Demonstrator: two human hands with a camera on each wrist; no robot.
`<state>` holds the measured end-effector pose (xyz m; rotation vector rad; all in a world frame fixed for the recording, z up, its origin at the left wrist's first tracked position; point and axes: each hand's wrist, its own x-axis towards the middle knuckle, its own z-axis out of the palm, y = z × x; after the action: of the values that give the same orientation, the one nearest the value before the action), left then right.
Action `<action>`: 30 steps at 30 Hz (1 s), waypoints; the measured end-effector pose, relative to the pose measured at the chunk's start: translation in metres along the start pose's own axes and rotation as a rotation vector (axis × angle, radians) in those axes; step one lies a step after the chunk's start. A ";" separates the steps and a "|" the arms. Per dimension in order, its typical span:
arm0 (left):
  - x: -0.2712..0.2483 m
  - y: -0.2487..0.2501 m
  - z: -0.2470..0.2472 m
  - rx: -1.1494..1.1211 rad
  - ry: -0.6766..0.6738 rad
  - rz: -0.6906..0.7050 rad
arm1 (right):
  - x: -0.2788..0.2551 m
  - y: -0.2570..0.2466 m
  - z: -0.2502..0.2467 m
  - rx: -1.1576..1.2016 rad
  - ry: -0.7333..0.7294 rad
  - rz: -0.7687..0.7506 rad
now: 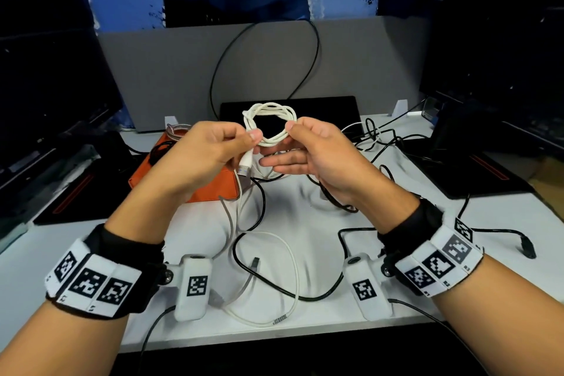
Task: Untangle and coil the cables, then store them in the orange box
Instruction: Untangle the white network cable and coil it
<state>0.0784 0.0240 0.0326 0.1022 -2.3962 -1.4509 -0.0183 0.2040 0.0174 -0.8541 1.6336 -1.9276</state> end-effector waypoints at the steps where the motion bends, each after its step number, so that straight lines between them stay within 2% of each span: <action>1: 0.000 -0.001 0.001 0.005 -0.006 -0.008 | 0.000 0.001 0.000 0.003 0.005 0.001; 7: 0.003 -0.002 0.002 0.104 0.028 -0.014 | 0.000 0.006 0.003 -0.002 0.007 0.057; 13: 0.005 -0.002 -0.008 0.008 -0.003 -0.025 | 0.000 0.006 0.000 -0.130 -0.061 0.060; 15: 0.007 -0.005 -0.020 0.020 0.046 -0.035 | 0.000 0.005 -0.004 -0.207 -0.092 0.073; 17: 0.011 -0.011 -0.039 0.030 0.153 -0.062 | 0.001 0.002 -0.009 -0.314 -0.121 0.080; 21: 0.025 -0.037 -0.069 0.118 0.306 -0.179 | 0.003 0.005 -0.018 -0.593 -0.147 0.074; 23: 0.031 -0.053 -0.075 0.189 0.286 -0.292 | 0.003 0.008 -0.021 -0.803 -0.192 0.080; 26: 0.036 -0.070 -0.073 0.288 0.169 -0.439 | 0.002 0.011 -0.026 -1.110 -0.328 0.128; 30: 0.043 -0.073 -0.065 0.314 0.199 -0.502 | 0.001 0.013 -0.030 -1.152 -0.418 0.236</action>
<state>0.0513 -0.0760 0.0072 0.9351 -2.5121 -1.1558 -0.0411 0.2218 0.0016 -1.2499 2.3553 -0.4495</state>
